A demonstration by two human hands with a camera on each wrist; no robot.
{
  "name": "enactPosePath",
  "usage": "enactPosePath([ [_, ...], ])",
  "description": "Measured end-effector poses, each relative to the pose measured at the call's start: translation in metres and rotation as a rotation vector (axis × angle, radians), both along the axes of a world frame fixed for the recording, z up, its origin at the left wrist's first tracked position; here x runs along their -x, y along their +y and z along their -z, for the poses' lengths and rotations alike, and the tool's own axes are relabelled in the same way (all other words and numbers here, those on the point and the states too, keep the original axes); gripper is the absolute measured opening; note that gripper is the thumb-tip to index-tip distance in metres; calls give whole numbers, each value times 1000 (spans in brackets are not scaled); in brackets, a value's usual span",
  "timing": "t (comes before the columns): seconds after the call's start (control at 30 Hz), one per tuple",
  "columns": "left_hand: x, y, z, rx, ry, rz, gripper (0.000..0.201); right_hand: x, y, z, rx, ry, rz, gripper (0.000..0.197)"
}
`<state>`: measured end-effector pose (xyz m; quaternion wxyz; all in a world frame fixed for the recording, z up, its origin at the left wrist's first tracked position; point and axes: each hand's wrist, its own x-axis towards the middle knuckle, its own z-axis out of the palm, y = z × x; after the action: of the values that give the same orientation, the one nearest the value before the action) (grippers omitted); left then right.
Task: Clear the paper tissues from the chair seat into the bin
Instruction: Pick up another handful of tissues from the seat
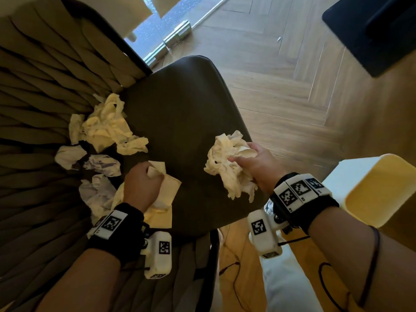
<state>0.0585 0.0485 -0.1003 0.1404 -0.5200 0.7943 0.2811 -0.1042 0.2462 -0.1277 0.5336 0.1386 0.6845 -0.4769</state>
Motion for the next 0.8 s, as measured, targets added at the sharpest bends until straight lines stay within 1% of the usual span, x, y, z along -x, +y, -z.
enactPosePath([
  [0.07, 22, 13, -17, -43, 84, -11, 9, 2, 12, -2, 30, -20, 48, 41],
  [0.1, 35, 23, -25, -76, 119, -6, 9, 4, 21, -4, 48, -31, 78, 36],
  [0.17, 68, 48, -38, -131, 172, 60, 11, 10, 42, -8, 83, -29, 149, 33],
  [0.23, 104, 81, -41, -200, 244, 155, 13, 20, 73, -12, 74, -4, 247, 28],
  [0.3, 141, 122, -33, -292, 291, 250, 11, 32, 115, -12, 16, 39, 360, 32],
  [0.33, 159, 146, -27, -323, 306, 309, 11, 39, 140, -10, -23, 59, 418, 38],
  [0.4, 192, 198, -10, -366, 323, 436, 11, 50, 197, 5, -146, 124, 522, 39],
  [0.43, 205, 225, 0, -389, 314, 490, 10, 53, 224, 17, -245, 133, 551, 39],
  [0.47, 218, 252, 11, -403, 305, 550, 10, 57, 253, 32, -350, 138, 576, 45],
  [0.53, 236, 302, 39, -420, 301, 672, 11, 61, 299, 56, -538, 130, 638, 64],
  [0.57, 242, 325, 54, -437, 301, 726, 11, 65, 317, 66, -605, 126, 664, 66],
  [0.63, 249, 365, 82, -441, 305, 836, 13, 70, 347, 89, -702, 126, 692, 61],
  [0.7, 251, 397, 107, -417, 313, 911, 18, 74, 373, 115, -724, 131, 726, 57],
  [0.73, 251, 411, 118, -412, 317, 940, 19, 74, 383, 128, -697, 138, 731, 56],
  [0.8, 252, 439, 139, -416, 315, 991, 20, 71, 399, 153, -612, 97, 776, 58],
])
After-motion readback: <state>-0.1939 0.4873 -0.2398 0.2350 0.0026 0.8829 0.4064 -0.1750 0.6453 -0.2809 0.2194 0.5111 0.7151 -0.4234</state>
